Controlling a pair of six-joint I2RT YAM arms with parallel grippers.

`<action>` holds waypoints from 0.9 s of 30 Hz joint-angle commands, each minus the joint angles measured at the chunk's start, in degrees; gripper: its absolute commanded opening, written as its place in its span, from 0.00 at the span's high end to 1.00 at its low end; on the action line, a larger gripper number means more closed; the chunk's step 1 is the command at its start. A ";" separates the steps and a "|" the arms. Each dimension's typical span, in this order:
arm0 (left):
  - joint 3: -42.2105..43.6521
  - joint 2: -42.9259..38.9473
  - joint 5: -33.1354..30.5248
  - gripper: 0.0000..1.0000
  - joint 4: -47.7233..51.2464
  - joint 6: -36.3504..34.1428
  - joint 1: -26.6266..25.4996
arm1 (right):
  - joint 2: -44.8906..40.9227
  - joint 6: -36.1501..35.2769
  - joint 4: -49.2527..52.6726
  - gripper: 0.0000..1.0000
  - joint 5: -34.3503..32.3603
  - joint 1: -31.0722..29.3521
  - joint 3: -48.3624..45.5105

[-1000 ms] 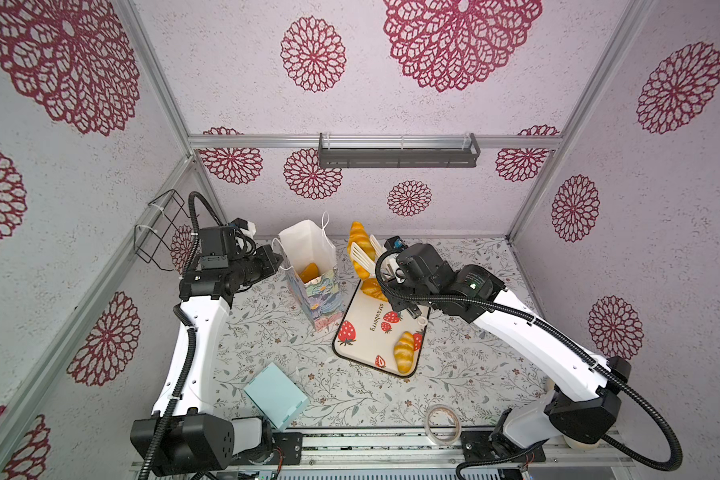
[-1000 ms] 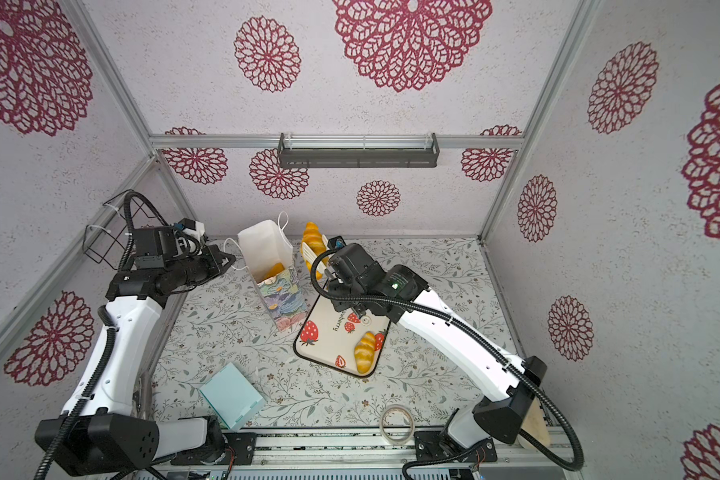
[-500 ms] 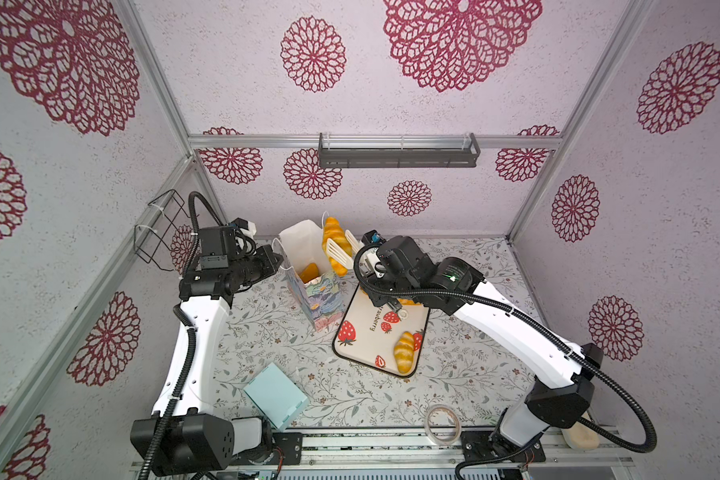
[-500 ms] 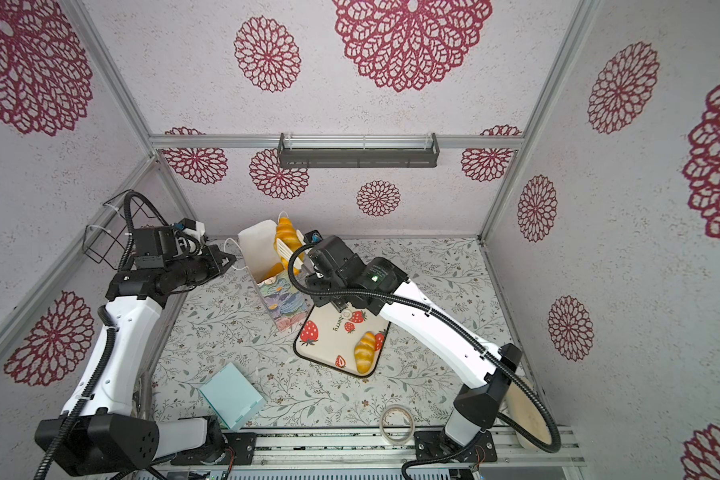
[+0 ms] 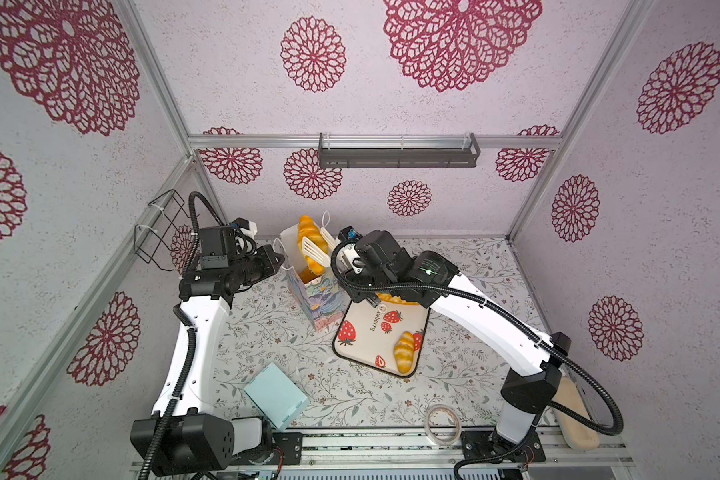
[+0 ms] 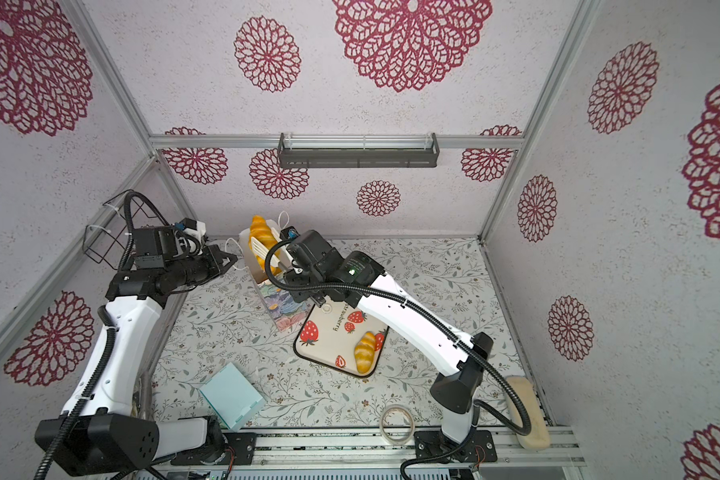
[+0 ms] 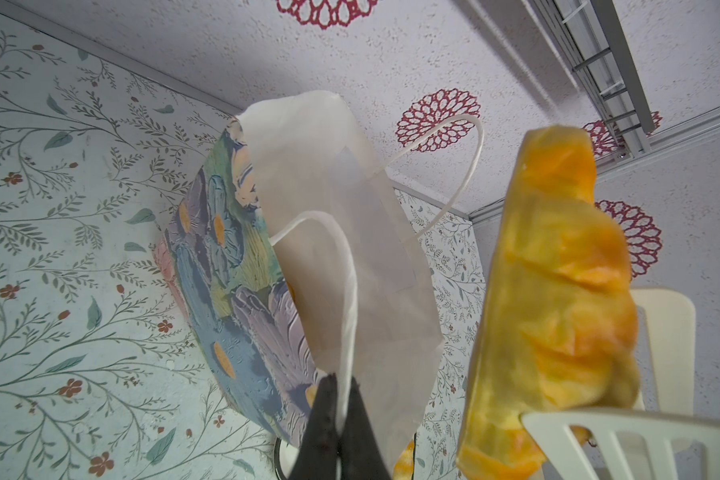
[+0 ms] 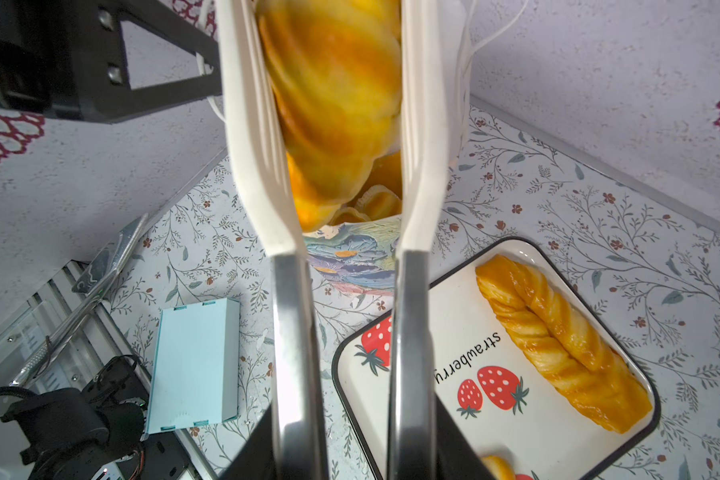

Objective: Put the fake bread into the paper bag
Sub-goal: 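Lift the croissant with the right tongs and carry it toward the bag, then lower the croissant into the bag opening held by the left gripper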

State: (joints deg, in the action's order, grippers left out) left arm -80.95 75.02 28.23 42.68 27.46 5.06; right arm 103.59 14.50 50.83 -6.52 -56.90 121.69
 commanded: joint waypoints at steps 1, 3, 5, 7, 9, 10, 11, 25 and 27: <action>-0.88 0.12 0.51 1.00 -0.67 -0.19 0.64 | 0.55 -1.61 -2.71 0.59 0.37 -0.14 4.65; -0.92 0.21 0.41 1.00 -0.66 -0.18 0.73 | 2.28 -2.05 -1.96 0.59 0.38 -0.14 6.70; -0.97 0.12 0.38 1.00 -0.66 -0.14 0.82 | 3.60 -2.47 -1.36 0.59 0.24 -0.05 8.37; -0.97 0.01 0.35 1.00 -0.66 -0.16 0.91 | 4.70 -2.81 -1.25 0.59 -0.14 0.11 9.57; -0.88 -0.05 0.34 1.00 -0.50 -0.22 1.00 | 5.99 -3.17 -0.96 0.59 -0.20 0.54 11.02; -0.88 -0.05 0.34 1.00 -0.57 -0.19 0.99 | 6.54 -3.39 -0.66 0.59 -0.60 0.58 11.84; -0.75 -0.13 0.25 1.00 -0.66 -0.19 1.08 | 7.41 -3.65 -0.08 0.58 -1.33 0.71 13.12; -0.27 -0.49 -0.19 1.00 -0.64 -0.11 1.40 | 12.83 -3.28 -0.96 0.58 0.95 4.39 17.00; -0.26 -0.66 -0.36 1.00 -0.54 -0.13 1.53 | 13.36 -3.26 -0.75 0.58 1.50 4.88 17.13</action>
State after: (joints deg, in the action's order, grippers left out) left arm -80.95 75.02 27.97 42.68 27.49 5.96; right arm 117.49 11.62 52.95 -5.67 -52.84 135.96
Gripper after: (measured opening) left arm 0.046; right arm 0.423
